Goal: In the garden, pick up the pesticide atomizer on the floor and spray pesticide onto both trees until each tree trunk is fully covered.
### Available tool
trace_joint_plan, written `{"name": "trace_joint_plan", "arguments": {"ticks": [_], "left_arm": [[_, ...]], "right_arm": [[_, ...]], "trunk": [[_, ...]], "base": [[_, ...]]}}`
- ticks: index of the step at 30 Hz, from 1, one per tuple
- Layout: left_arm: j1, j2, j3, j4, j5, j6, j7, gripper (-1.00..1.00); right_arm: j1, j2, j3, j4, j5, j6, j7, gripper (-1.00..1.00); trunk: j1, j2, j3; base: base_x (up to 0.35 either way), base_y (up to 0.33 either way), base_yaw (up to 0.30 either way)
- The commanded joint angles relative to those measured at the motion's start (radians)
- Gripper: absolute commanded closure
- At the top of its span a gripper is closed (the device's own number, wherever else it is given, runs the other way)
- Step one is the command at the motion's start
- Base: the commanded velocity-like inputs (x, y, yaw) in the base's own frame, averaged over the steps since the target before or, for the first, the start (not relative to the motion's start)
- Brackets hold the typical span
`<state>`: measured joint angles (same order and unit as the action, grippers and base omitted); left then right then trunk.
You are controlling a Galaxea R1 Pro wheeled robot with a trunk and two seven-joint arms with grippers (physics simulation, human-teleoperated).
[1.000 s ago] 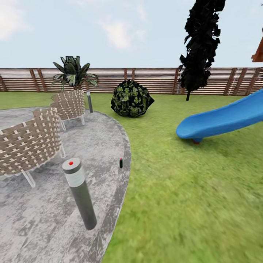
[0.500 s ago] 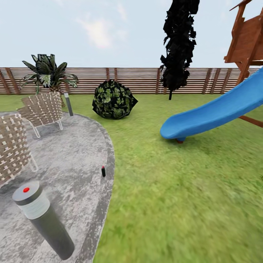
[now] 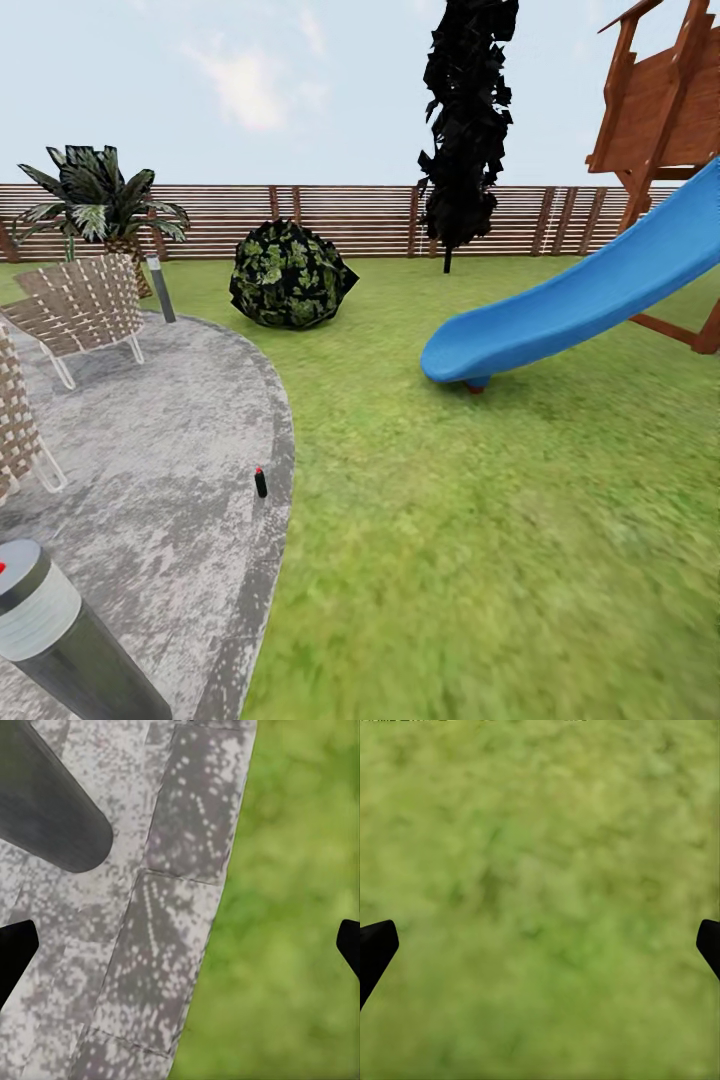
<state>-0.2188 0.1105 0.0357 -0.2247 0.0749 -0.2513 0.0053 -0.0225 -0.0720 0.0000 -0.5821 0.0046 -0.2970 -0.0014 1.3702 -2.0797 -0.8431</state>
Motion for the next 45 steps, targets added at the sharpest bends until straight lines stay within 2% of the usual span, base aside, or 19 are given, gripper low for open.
{"name": "trace_joint_plan", "arguments": {"ticks": [1, 13, 26, 45], "left_arm": [[-0.001, 0.000, -0.001, 0.001, 0.008, -0.003, -0.001, -1.00], [-0.001, -0.001, -0.002, 0.001, 0.007, -0.002, -0.001, -1.00], [-0.001, -0.001, -0.001, 0.001, 0.006, -0.002, -0.001, -1.00], [-0.001, 0.000, -0.002, 0.001, 0.006, -0.002, -0.002, -1.00]], "right_arm": [[0.000, 0.000, 0.000, 0.001, 0.000, -0.003, 0.000, -1.00], [0.000, -0.002, -0.003, 0.001, 0.001, -0.003, 0.000, -1.00], [0.000, -0.002, -0.003, 0.001, 0.001, -0.002, 0.001, -1.00], [0.000, -0.002, -0.003, 0.000, 0.001, -0.003, 0.001, -1.00]], "trunk": [[0.000, 0.000, -0.001], [0.000, 0.000, -0.001], [0.000, 0.000, -0.001], [0.000, 0.000, -0.001]], "base": [[0.003, -0.001, -0.001], [0.074, -0.034, 0.000], [0.274, -0.168, 0.000], [0.338, -0.008, 0.000]]}}
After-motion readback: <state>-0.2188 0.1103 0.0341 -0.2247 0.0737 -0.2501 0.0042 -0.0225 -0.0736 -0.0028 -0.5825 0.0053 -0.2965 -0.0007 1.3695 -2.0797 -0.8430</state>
